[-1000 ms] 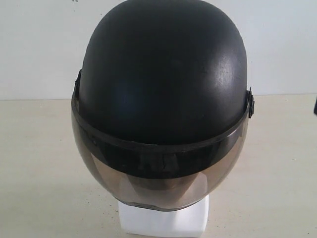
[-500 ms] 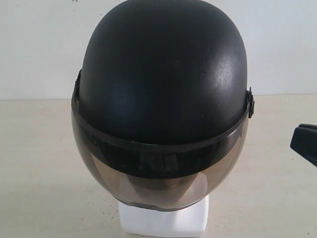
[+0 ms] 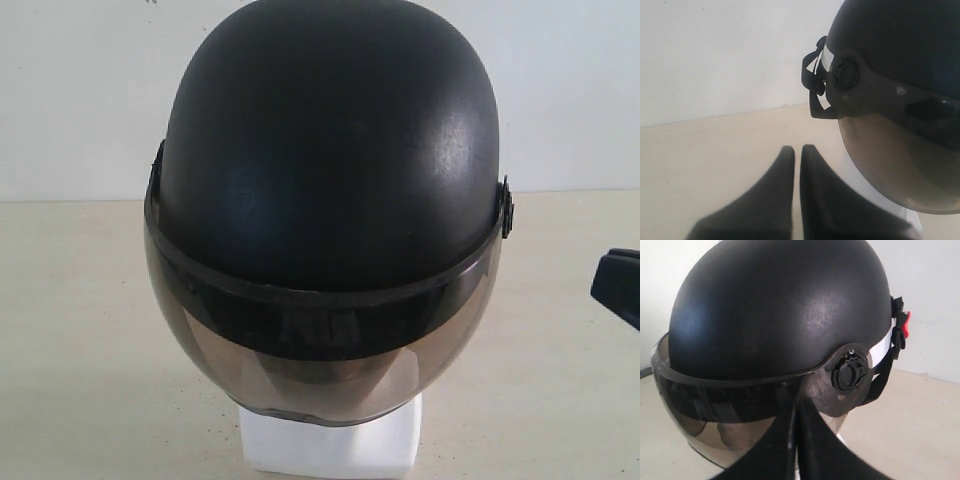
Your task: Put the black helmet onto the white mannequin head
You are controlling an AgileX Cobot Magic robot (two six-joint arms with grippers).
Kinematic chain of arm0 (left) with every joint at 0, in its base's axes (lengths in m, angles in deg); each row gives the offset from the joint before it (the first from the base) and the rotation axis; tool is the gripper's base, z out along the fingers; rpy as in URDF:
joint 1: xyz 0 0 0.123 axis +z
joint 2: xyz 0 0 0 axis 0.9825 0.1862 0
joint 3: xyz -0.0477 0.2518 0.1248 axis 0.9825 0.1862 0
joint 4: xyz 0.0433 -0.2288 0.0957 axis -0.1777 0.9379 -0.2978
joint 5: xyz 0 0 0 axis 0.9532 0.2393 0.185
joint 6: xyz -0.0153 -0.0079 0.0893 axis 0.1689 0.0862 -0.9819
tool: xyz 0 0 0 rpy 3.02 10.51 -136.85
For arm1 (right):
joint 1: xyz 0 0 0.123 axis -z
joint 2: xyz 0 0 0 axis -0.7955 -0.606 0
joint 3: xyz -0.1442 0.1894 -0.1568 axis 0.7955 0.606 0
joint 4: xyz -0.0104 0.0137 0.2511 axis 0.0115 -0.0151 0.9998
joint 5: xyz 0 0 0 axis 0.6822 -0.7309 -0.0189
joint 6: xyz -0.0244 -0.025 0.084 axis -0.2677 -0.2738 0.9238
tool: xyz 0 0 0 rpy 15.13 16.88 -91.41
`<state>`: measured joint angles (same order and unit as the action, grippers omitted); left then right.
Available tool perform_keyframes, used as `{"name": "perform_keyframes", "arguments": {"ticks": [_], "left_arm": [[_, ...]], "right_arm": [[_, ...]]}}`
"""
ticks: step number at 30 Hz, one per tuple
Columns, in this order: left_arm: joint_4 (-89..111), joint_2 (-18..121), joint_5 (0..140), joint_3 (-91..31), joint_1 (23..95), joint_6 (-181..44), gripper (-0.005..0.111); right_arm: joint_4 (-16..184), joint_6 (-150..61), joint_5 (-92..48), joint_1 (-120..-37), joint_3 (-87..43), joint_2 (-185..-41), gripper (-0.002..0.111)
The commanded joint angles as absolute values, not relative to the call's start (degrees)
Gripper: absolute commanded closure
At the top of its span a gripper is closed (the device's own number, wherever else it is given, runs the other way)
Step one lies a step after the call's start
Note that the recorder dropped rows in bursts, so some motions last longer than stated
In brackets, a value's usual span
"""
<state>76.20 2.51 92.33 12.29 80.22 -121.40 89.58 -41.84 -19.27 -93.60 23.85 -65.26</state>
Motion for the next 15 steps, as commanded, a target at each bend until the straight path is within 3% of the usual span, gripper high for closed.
{"name": "perform_keyframes", "arguments": {"ticks": [1,6,15], "left_arm": [[76.7,2.2,92.8,12.4,80.4,-121.6,0.102],[76.7,2.2,92.5,12.4,80.4,-121.6,0.102],[76.7,2.2,92.5,12.4,80.4,-121.6,0.102]], "right_arm": [[89.7,-41.9,-20.1,-85.9,23.8,-59.4,0.109],[89.4,-43.5,-11.9,-65.9,24.3,-53.1,0.109],[88.5,-47.0,-7.0,-59.0,33.9,-44.2,0.109]]}}
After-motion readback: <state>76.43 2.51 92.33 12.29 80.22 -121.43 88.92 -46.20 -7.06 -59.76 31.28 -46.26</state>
